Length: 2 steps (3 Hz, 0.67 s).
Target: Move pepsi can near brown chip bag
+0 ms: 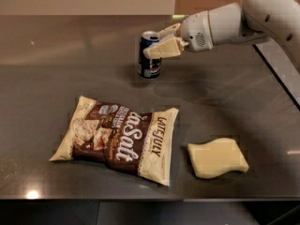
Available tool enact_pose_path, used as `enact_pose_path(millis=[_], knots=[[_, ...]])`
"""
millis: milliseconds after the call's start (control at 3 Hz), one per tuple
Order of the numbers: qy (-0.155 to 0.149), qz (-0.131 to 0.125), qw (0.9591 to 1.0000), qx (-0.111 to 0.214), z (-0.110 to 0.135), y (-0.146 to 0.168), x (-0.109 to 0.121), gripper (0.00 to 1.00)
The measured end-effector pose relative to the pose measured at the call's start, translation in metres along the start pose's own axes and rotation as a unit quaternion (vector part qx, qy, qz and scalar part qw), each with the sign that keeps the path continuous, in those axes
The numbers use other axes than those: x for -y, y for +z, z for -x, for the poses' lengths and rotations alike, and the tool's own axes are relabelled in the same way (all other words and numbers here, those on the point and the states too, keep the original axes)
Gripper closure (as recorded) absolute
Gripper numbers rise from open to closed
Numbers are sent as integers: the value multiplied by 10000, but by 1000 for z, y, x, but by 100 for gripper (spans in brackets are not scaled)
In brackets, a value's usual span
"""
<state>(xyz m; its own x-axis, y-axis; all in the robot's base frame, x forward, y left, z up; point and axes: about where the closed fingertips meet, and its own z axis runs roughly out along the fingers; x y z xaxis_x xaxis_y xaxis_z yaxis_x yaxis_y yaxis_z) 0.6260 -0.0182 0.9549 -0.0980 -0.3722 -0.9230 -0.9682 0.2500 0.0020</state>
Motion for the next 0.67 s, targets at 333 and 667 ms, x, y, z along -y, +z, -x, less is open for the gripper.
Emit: enact_pose_path(millis=[333, 667], knots=[[33, 85, 9999, -116, -16, -17, -19, 100], [61, 231, 9995, -213, -31, -20, -36, 100]])
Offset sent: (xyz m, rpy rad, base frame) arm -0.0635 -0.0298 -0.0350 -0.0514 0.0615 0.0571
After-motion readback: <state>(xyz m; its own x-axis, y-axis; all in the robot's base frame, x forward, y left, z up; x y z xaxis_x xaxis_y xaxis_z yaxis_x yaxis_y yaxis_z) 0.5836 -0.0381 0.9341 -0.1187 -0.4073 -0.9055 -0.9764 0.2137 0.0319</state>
